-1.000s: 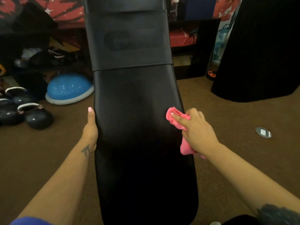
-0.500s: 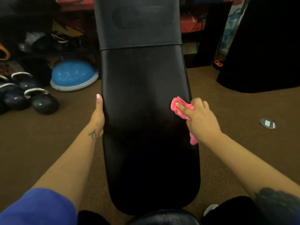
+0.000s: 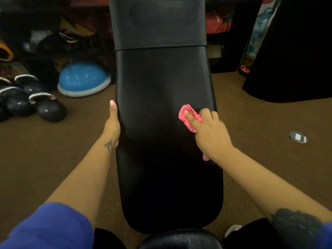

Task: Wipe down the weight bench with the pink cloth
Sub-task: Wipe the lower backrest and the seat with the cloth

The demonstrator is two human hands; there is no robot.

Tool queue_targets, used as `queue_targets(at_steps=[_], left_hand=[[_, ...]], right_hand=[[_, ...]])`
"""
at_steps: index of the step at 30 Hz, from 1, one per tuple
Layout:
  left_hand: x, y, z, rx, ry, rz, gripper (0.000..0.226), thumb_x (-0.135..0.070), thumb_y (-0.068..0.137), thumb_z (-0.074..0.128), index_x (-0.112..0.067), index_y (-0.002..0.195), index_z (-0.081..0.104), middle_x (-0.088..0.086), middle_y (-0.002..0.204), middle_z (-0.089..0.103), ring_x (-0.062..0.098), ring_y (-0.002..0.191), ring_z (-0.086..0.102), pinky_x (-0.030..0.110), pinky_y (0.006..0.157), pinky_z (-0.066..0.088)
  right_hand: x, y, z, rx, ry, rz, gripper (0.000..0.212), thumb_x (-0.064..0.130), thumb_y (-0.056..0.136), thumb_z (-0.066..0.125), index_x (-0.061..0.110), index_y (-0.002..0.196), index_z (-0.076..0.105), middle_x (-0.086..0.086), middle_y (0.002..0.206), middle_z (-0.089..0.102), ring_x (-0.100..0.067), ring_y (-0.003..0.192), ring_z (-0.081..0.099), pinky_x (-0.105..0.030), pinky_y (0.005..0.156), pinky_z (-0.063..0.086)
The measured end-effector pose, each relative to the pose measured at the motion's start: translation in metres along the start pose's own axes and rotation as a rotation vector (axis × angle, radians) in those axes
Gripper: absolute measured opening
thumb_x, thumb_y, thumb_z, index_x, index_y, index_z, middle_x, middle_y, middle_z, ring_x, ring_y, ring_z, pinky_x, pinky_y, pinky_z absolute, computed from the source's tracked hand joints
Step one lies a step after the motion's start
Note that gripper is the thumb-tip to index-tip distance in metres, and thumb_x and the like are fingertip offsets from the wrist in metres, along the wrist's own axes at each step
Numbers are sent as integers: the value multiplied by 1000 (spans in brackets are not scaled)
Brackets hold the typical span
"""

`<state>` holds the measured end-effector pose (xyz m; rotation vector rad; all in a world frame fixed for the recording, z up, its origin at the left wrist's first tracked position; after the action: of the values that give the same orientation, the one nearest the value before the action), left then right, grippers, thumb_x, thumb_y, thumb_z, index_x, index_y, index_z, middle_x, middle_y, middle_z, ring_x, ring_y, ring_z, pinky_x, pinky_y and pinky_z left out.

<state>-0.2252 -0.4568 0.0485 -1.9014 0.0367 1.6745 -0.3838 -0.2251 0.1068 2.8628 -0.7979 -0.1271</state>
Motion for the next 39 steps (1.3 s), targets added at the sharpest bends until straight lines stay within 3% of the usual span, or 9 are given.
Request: queue_targets(at_steps=[6,12,19,24,27,32,34,37,39], left_hand=[[2,1,-1,16,-7,-5,98,-86,73,26,-20,144,38,4,145,45,26,134,39,47,115,25],[2,3,-7,177,-29,-17,122,-97,40,46,-32,142,40,1,144,46,25,133,41,51,112,26],[6,3,-4,196,-29,-6,93,-85,72,30,-26,144,37,4,144,46,26,133,41,51,113,26],[10,7,-4,135,-6,-37,91,-83,77,27,-22,145,37,5,144,46,28,133,41,50,113,25],[11,5,-5,187,-32,-18,89,-82,77,30,-25,143,39,5,144,47,26,130,44,51,112,27],[16,-3,-5,352,-71,8,73,-72,88,27,-26,143,39,3,139,50,22,122,49,42,103,38],[24,-6,-7,384,-71,-13,70,-69,90,24,-26,143,38,1,133,52,19,113,53,40,95,40],[44,-10,-11,410,-81,-64,75,-74,86,21,-28,144,36,0,136,49,21,120,49,43,102,36],[53,-11,-12,388,-108,-74,79,-78,83,25,-29,144,36,2,142,47,23,124,48,44,103,36]], right_hand=[[30,-20,10,97,-57,-243,71,12,87,42,38,146,15,-9,130,33,-30,108,36,-40,81,40],[7,-7,-10,91,-77,-33,87,14,79,62,36,147,11,-8,125,33,-28,107,36,-38,80,40],[45,-17,15,31,-44,-207,69,12,75,31,36,139,39,-13,114,48,-34,93,45,-42,66,43],[21,-8,-1,70,-83,-60,83,14,80,59,39,146,15,-9,124,34,-29,105,36,-39,78,40],[42,4,-3,-27,-36,-47,68,10,80,48,34,142,34,-12,114,43,-32,95,42,-41,67,40],[63,-15,20,-68,-78,-300,65,10,64,55,32,124,58,-12,99,56,-33,78,50,-37,55,42],[52,-18,13,-48,-57,-289,62,12,72,51,36,130,52,-11,105,53,-33,84,48,-40,60,45],[36,-8,0,72,-96,-155,80,18,79,62,39,145,20,-10,127,34,-31,108,37,-41,80,40],[45,0,-4,27,-81,-103,79,14,82,57,38,146,18,-10,126,34,-30,107,36,-39,79,38]])
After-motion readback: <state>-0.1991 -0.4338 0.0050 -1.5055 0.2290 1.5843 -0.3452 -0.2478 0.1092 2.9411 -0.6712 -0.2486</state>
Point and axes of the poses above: each hand's wrist, its own y-axis towards the middle knuckle, its own z-axis out of the palm, x = y × z, the point moved 5 cm from there along y, towards the middle knuckle
